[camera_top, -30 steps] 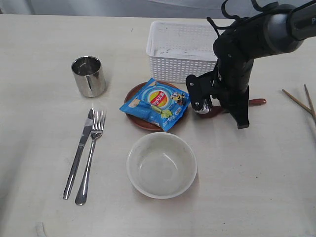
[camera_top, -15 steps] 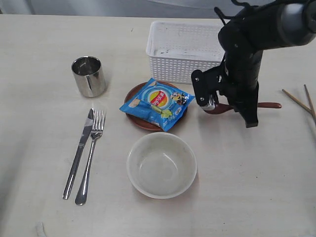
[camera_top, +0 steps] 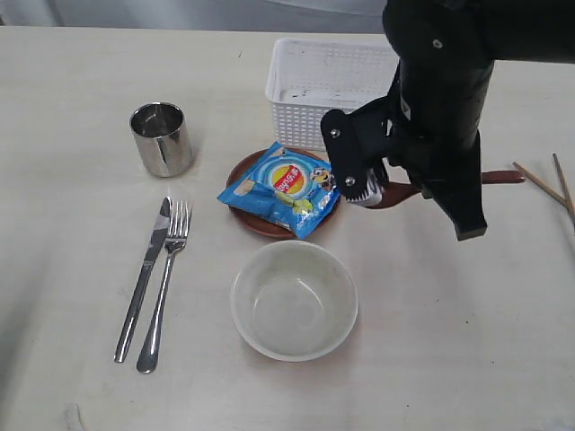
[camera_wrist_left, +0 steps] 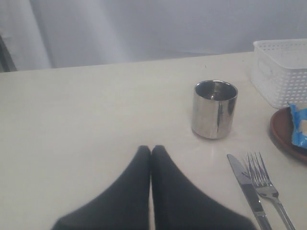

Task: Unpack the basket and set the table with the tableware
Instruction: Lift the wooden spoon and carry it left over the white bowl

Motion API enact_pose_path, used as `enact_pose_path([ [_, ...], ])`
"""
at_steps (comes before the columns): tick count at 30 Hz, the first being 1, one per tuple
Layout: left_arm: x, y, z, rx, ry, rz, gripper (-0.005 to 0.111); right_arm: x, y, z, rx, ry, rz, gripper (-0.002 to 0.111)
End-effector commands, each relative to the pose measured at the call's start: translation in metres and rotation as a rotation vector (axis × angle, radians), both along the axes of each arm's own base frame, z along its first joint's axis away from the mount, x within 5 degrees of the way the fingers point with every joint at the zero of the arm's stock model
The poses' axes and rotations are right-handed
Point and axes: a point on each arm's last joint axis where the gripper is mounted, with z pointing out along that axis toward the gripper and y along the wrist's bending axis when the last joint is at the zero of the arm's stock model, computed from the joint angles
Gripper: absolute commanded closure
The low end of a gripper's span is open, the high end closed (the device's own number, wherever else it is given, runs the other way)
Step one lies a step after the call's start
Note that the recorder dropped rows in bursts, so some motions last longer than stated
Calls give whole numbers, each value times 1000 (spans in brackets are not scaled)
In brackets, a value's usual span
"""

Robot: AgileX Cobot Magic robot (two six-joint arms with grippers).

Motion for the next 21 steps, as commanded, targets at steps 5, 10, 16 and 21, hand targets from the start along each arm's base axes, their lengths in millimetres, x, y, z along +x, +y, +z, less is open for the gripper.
enact_pose_path([
  [5, 0, 0, 0, -8, -7, -5, 107, -46, 36, 9, 15, 12, 29, 109],
  [10, 0, 0, 0, -8, -7, -5, 107, -64, 58, 3, 50, -2, 68, 109],
  [16, 0, 0, 0, -8, -7, -5, 107, -66, 75, -24, 70, 45, 0, 109],
  [21, 0, 0, 0, -8, -7, -5, 107, -65, 79, -43, 18, 76, -7, 109],
])
